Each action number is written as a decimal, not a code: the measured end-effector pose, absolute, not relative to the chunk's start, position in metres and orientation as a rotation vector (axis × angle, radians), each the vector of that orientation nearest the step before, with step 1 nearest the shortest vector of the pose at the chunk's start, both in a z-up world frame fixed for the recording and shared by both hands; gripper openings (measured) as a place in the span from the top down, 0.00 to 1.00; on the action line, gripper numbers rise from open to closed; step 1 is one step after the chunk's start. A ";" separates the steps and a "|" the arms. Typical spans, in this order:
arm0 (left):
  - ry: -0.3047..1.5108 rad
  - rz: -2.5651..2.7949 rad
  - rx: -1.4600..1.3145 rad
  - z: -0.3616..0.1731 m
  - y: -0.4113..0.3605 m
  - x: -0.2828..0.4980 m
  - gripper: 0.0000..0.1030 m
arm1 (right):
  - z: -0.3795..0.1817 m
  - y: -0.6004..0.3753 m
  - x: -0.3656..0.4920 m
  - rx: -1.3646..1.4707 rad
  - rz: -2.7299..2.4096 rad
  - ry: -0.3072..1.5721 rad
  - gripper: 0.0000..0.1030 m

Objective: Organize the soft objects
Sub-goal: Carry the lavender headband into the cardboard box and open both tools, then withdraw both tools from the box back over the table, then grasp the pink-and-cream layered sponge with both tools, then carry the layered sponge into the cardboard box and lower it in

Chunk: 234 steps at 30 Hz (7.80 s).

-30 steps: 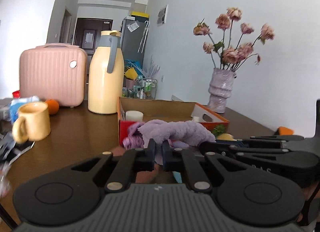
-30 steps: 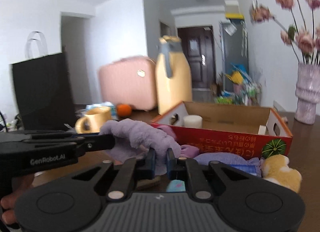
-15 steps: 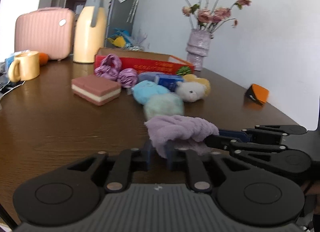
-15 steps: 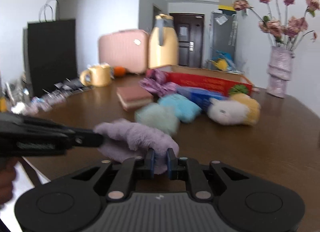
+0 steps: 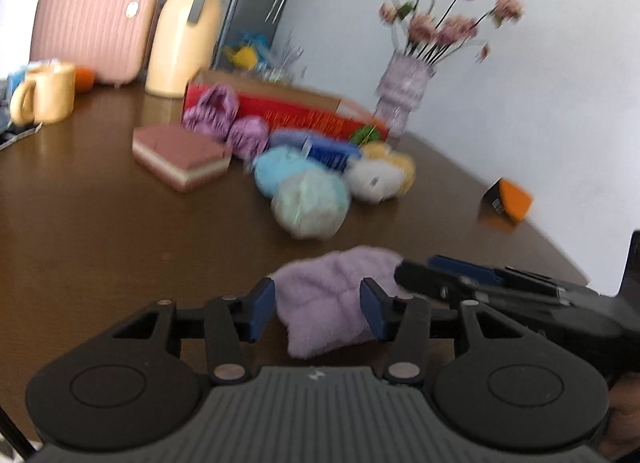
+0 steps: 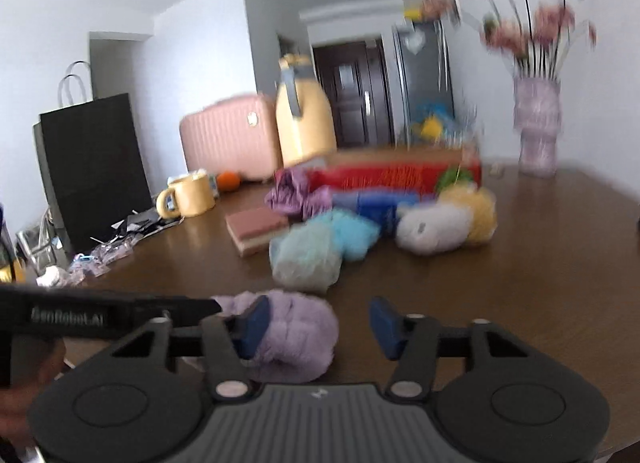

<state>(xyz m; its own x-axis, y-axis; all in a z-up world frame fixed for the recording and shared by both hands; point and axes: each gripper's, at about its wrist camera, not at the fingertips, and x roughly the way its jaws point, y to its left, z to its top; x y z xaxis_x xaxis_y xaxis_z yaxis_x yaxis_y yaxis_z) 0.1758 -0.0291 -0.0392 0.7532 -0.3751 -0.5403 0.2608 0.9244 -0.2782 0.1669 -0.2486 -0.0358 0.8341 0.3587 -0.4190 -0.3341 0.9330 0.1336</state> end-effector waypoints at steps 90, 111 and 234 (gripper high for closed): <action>0.180 -0.056 -0.045 0.063 -0.008 0.271 0.00 | 0.081 -0.288 0.325 -0.048 0.197 0.268 0.15; 0.169 -0.043 0.032 -0.016 -0.012 0.097 0.00 | -0.025 -0.275 0.114 0.049 0.260 0.231 0.04; 0.588 -0.245 -0.269 0.017 0.024 0.536 0.68 | 0.010 -0.205 0.550 0.376 0.456 0.592 0.74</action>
